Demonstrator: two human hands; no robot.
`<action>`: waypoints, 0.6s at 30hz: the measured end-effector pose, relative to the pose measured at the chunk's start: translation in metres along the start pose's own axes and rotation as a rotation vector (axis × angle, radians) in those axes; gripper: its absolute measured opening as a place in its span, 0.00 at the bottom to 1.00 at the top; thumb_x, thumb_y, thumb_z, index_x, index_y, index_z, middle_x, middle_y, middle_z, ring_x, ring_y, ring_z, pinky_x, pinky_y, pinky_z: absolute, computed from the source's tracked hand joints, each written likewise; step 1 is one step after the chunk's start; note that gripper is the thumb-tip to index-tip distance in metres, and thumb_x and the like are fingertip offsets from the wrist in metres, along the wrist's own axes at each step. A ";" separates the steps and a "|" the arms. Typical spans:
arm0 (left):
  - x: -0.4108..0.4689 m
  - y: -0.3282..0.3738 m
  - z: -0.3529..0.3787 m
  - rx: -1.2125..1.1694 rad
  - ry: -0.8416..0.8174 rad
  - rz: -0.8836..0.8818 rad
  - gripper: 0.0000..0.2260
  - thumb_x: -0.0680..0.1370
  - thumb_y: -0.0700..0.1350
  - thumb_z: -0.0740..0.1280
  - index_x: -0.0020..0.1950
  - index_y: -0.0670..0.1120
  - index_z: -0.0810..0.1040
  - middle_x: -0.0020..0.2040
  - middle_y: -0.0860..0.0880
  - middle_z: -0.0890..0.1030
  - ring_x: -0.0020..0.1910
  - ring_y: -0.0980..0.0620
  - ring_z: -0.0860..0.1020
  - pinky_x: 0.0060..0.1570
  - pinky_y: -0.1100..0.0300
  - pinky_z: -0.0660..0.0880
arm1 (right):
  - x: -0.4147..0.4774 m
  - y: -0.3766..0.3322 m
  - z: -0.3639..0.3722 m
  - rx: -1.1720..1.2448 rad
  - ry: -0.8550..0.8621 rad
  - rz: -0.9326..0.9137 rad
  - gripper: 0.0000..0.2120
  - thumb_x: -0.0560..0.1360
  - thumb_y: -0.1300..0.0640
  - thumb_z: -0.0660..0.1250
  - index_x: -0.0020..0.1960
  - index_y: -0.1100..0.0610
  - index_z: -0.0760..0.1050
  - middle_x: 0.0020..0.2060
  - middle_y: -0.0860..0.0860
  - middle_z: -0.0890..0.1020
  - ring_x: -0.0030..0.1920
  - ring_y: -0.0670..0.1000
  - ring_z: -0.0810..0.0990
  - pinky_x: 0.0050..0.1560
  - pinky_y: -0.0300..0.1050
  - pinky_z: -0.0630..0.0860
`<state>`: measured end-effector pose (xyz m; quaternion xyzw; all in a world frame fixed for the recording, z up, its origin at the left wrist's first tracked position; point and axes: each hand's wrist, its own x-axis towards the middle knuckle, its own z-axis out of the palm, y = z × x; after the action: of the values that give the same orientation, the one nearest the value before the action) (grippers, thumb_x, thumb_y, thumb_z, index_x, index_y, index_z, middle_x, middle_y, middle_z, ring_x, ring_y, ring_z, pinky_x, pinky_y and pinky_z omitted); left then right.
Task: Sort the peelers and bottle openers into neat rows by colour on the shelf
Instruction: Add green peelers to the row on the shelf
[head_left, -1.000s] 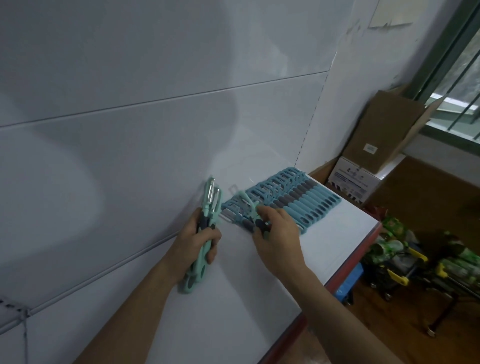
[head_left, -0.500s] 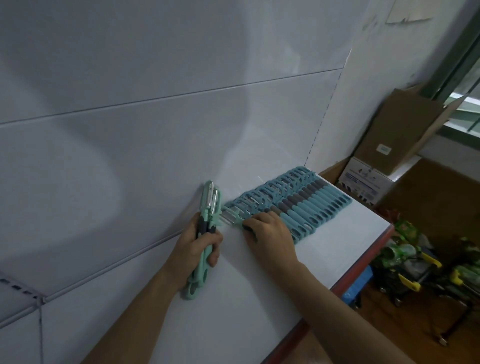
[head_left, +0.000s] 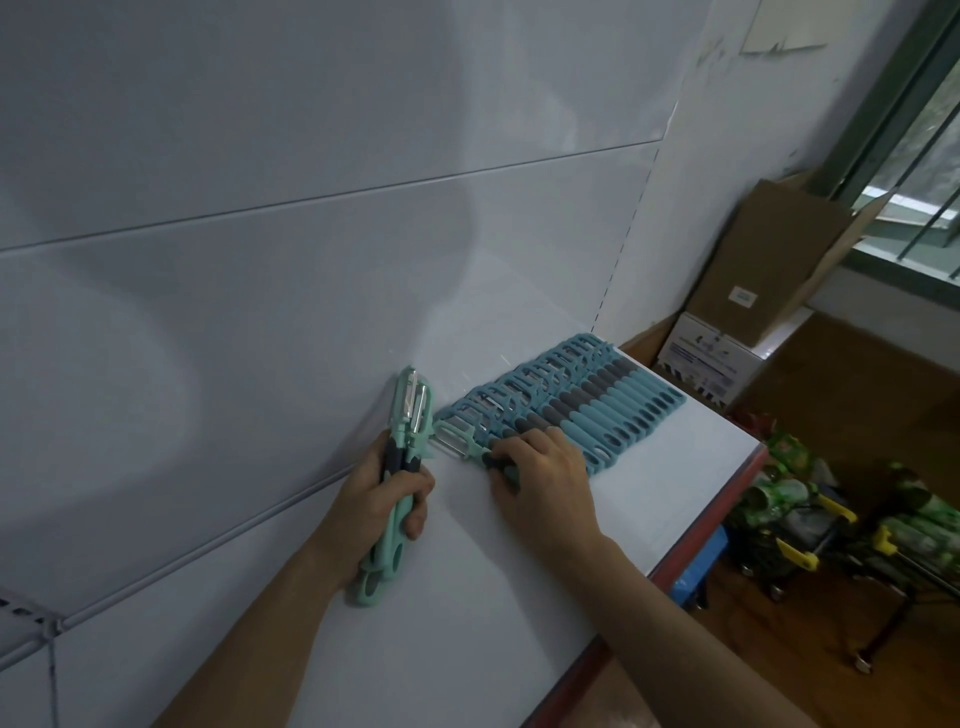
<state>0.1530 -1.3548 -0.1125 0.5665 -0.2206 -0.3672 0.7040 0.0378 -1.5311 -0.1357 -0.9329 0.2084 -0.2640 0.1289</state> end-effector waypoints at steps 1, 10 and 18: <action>0.000 0.000 0.000 0.000 -0.001 0.001 0.14 0.70 0.40 0.68 0.55 0.45 0.75 0.40 0.40 0.73 0.26 0.46 0.69 0.29 0.56 0.69 | 0.000 0.001 0.000 0.010 0.007 -0.004 0.06 0.72 0.57 0.73 0.49 0.50 0.83 0.43 0.46 0.82 0.46 0.51 0.75 0.46 0.51 0.75; -0.002 0.004 0.003 -0.009 0.015 -0.014 0.15 0.71 0.38 0.66 0.57 0.42 0.73 0.40 0.40 0.72 0.25 0.47 0.68 0.28 0.56 0.69 | 0.008 0.002 0.006 0.069 0.045 -0.090 0.05 0.73 0.61 0.75 0.48 0.55 0.84 0.42 0.50 0.81 0.42 0.53 0.77 0.42 0.47 0.76; -0.004 0.004 0.006 -0.103 0.019 -0.032 0.15 0.70 0.37 0.65 0.57 0.42 0.72 0.40 0.40 0.76 0.28 0.46 0.71 0.31 0.55 0.71 | 0.006 -0.007 0.004 0.068 0.119 -0.092 0.05 0.77 0.54 0.72 0.50 0.55 0.83 0.44 0.50 0.79 0.45 0.53 0.75 0.44 0.49 0.73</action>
<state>0.1470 -1.3550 -0.1064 0.5366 -0.1858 -0.3840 0.7281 0.0466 -1.5271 -0.1343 -0.9191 0.1637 -0.3317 0.1357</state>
